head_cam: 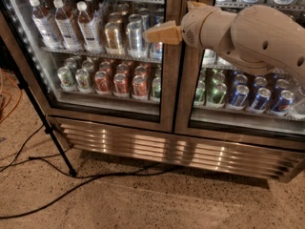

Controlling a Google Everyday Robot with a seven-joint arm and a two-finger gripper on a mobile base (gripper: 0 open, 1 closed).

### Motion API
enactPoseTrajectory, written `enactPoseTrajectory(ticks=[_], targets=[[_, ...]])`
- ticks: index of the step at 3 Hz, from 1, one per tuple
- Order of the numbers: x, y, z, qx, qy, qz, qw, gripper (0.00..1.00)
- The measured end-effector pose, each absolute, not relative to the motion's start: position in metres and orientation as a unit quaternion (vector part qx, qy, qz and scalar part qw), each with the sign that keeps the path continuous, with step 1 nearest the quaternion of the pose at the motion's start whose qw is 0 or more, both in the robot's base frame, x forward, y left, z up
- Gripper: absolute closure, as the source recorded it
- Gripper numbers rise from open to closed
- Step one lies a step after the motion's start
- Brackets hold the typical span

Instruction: Open left fridge door

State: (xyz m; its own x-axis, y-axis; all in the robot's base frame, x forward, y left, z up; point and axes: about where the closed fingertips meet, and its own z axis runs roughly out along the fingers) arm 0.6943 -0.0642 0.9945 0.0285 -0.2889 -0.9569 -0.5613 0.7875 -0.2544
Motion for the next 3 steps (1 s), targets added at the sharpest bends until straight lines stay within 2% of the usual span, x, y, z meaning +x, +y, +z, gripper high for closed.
enactPoseTrajectory(ticks=[3], targets=[[0.693, -0.049, 1.008, -0.319, 0.673, 0.130, 0.654, 0.00]])
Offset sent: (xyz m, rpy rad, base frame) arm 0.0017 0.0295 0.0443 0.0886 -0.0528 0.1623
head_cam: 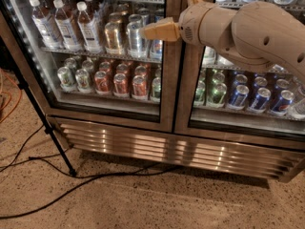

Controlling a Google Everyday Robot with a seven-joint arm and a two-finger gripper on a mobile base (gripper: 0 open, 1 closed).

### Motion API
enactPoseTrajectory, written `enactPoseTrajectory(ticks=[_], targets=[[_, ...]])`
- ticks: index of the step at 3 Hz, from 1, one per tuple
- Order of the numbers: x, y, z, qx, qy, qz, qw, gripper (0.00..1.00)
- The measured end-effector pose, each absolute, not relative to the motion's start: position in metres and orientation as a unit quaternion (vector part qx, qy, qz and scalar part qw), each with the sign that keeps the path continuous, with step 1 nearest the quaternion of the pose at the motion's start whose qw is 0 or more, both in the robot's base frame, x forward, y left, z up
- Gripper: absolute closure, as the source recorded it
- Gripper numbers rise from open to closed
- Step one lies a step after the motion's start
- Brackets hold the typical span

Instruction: Open left fridge door

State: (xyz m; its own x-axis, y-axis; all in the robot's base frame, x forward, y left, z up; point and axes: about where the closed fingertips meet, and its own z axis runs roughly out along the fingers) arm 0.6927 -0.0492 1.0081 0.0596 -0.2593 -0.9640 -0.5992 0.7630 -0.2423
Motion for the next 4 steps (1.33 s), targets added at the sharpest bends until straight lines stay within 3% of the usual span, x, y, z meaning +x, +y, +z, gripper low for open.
enactPoseTrajectory(ticks=[1, 2, 4], targets=[[0.692, -0.050, 1.008, -0.316, 0.671, 0.143, 0.655, 0.00], [0.677, -0.017, 1.024, -0.330, 0.651, 0.240, 0.640, 0.00], [0.675, -0.020, 1.025, -0.330, 0.650, 0.247, 0.639, 0.00]])
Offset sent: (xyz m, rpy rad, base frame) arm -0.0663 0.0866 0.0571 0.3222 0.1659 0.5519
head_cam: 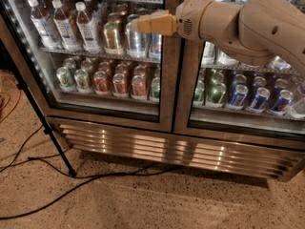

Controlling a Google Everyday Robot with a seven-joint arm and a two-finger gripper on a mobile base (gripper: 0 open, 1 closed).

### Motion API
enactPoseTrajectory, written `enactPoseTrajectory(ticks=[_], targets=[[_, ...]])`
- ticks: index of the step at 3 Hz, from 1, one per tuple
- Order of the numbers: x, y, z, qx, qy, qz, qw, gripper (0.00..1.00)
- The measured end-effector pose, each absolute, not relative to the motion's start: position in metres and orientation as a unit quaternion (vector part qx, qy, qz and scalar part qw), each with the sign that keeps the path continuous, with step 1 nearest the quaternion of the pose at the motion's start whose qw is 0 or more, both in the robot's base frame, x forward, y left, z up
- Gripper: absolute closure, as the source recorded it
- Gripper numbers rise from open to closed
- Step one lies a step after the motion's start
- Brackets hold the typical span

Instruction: Open left fridge door

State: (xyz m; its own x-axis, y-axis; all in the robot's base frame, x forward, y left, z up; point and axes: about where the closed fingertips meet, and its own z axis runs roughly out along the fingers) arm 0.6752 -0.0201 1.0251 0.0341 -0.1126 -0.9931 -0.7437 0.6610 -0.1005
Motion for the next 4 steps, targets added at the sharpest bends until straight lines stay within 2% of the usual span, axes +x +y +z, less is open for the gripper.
enactPoseTrajectory(ticks=[2, 3, 4], targets=[[0.6750, -0.0233, 1.0252, -0.330, 0.648, 0.250, 0.639, 0.00], [0.6726, -0.0218, 1.0247, -0.331, 0.647, 0.259, 0.636, 0.04], [0.6675, -0.0204, 1.0219, -0.333, 0.646, 0.271, 0.631, 0.22]])
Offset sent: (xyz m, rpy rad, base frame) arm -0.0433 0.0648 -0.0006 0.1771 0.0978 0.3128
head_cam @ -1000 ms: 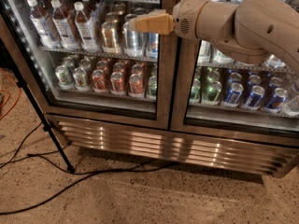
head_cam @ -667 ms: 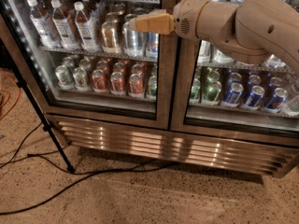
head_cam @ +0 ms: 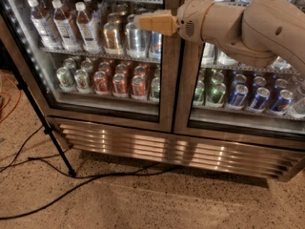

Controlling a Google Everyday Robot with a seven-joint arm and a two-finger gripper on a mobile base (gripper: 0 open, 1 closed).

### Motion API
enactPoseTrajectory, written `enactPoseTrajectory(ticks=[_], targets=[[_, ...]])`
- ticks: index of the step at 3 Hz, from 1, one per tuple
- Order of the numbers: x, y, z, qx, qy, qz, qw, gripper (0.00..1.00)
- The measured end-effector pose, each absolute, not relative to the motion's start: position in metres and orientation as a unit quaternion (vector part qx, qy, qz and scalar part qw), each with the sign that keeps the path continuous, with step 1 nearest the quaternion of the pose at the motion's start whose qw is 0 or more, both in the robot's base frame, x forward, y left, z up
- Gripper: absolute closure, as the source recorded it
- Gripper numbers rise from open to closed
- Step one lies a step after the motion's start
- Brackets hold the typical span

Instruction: Open left fridge door

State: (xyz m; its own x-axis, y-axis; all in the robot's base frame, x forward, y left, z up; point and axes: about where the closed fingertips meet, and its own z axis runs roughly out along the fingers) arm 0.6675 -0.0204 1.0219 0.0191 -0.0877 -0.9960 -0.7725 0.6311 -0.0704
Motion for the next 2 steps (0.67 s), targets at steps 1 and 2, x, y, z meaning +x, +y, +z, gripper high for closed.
enactPoseTrajectory(ticks=[1, 2], targets=[[0.668, -0.022, 1.022, -0.333, 0.646, 0.271, 0.631, 0.26], [0.659, -0.010, 1.019, -0.337, 0.642, 0.293, 0.623, 0.21]])
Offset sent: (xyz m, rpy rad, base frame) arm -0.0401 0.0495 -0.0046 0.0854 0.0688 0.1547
